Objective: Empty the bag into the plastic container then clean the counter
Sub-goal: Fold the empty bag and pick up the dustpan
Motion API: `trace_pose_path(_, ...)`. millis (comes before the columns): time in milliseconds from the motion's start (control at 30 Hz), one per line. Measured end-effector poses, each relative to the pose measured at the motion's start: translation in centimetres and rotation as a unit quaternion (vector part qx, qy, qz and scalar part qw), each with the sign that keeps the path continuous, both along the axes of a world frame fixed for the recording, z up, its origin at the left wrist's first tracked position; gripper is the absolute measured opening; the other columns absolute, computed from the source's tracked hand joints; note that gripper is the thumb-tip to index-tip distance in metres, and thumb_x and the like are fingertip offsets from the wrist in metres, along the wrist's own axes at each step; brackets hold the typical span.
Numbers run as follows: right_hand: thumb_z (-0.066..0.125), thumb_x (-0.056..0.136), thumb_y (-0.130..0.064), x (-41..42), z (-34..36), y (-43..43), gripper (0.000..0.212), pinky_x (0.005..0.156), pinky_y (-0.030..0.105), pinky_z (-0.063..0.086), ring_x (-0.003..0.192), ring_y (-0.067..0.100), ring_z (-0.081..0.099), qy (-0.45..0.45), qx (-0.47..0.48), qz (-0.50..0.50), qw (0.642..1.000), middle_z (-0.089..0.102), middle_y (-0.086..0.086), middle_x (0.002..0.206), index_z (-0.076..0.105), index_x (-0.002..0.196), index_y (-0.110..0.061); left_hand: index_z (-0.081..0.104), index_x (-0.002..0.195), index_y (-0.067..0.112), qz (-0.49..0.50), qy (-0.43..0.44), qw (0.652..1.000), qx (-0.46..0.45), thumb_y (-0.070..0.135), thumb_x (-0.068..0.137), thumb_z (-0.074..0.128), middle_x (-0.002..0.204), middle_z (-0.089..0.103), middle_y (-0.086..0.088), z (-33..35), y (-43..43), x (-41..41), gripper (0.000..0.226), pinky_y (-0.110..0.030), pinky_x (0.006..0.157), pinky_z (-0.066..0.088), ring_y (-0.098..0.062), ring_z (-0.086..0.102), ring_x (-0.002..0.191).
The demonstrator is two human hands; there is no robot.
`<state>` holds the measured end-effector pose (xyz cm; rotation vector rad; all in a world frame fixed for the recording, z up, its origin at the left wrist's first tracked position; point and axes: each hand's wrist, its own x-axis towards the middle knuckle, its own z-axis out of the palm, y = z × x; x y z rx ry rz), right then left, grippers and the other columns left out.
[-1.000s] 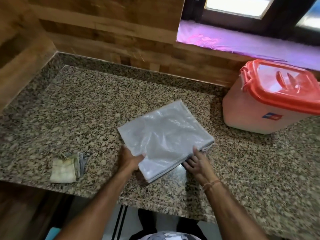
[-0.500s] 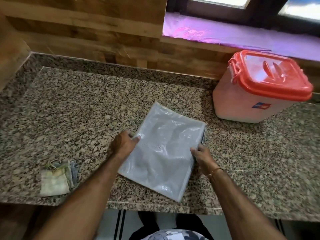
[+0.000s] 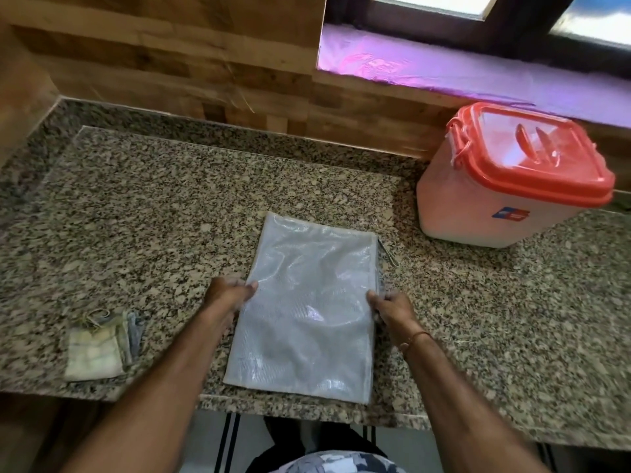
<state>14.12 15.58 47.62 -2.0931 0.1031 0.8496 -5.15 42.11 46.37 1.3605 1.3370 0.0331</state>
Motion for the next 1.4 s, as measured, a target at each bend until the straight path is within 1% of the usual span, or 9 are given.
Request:
trace_pose_path(100,0.066,0.100,-0.028,0.8,2.1,0.9,0.031,0.049,0.032,0.055,0.057,0.023,0.067,0.070,0.093,-0.043,0.992,0.066,0.006,0.055,0.058,0.074,-0.011,0.068,0.103,-0.001,0.059,-0.042,0.996,-0.044,0.008,0.090,0.075,0.086,0.069,-0.010,1.6,-0.3,-0.3,0.017,-0.019,0.041,0.046,-0.012,0.056,0.057)
trace_pose_path(167,0.060,0.103,-0.023,1.5,4.3,2.0,0.023,0.067,0.037,0.064,0.076,0.031,0.075,0.101,0.168,-0.057,0.979,0.071,0.017,0.078,0.059,0.090,-0.004,0.066,0.092,0.006,0.094,-0.068,0.991,-0.067,0.009,0.094,0.071,0.071,0.067,-0.008,3.4,-0.4,-0.6,0.006,-0.017,0.040,0.050,-0.011,0.060,0.050)
trace_pose_path(567,0.052,0.107,-0.028,6.3,13.4,5.0,0.032,0.054,0.025,0.057,0.069,0.017,0.061,-0.073,0.293,0.077,0.950,0.064,0.014,0.093,0.068,0.100,-0.002,0.065,0.098,0.010,0.138,-0.191,0.970,0.061,0.036,0.099,0.064,0.073,0.062,-0.003,14.0,-3.5,1.0,0.026,-0.016,0.036,0.044,-0.011,0.055,0.052)
trace_pose_path(767,0.059,0.104,-0.029,3.5,6.7,0.1,0.033,0.045,0.020,0.052,0.069,0.018,0.063,-0.005,0.195,0.088,0.977,0.065,0.009,0.084,0.068,0.088,-0.002,0.064,0.125,0.005,0.156,-0.072,0.985,0.025,0.040,0.102,0.057,0.117,0.069,-0.013,5.9,-9.3,-3.3,0.042,-0.034,0.066,0.061,-0.027,0.068,0.100)
trace_pose_path(833,0.065,0.099,-0.029,3.2,3.9,-1.5,0.030,0.046,0.022,0.049,0.068,0.020,0.060,-0.009,0.126,0.114,0.985,0.064,0.010,0.084,0.068,0.089,0.000,0.064,0.127,0.001,0.115,0.000,0.993,0.015,0.040,0.102,0.058,0.117,0.070,-0.016,3.5,-11.5,-4.9,0.047,-0.038,0.079,0.060,-0.029,0.068,0.098)
trace_pose_path(1033,0.068,0.087,-0.021,2.1,1.0,-4.3,0.030,0.050,0.026,0.025,0.055,0.015,0.036,-0.071,0.000,0.174,0.982,0.043,-0.001,0.060,0.048,0.064,-0.018,0.065,0.078,0.012,-0.033,0.137,0.979,0.148,0.040,0.099,0.063,0.076,0.064,-0.004,2.6,-13.9,-6.2,0.035,-0.030,0.058,0.038,-0.018,0.056,0.063)
trace_pose_path(1100,0.069,0.087,-0.022,2.2,0.8,-4.5,0.031,0.054,0.029,0.027,0.058,0.016,0.038,-0.102,-0.013,0.197,0.975,0.043,0.001,0.061,0.048,0.065,-0.019,0.061,0.094,0.016,-0.064,0.187,0.956,0.217,0.041,0.091,0.072,0.095,0.067,-0.004,3.2,-13.7,-6.0,0.028,-0.032,0.068,0.050,-0.020,0.062,0.080)
trace_pose_path(1200,0.068,0.092,-0.025,2.1,1.0,-4.2,0.034,0.055,0.031,0.030,0.061,0.019,0.044,-0.142,-0.036,0.229,0.962,0.047,0.001,0.062,0.050,0.064,-0.017,0.029,0.153,0.022,-0.104,0.198,0.932,0.287,0.045,0.081,0.081,0.152,0.038,-0.013,3.6,-13.5,-4.7,0.092,-0.045,0.093,0.052,-0.031,0.048,0.130)
trace_pose_path(1400,0.071,0.093,-0.031,2.2,0.7,-3.5,0.034,0.059,0.028,0.041,0.069,0.022,0.060,-0.173,-0.104,0.236,0.951,0.066,0.007,0.086,0.064,0.071,-0.007,-0.020,0.160,0.028,-0.356,0.230,0.850,0.313,0.077,0.079,0.062,0.164,-0.034,-0.007,2.0,-12.4,-2.8,0.125,-0.060,0.124,0.005,-0.029,-0.020,0.155)
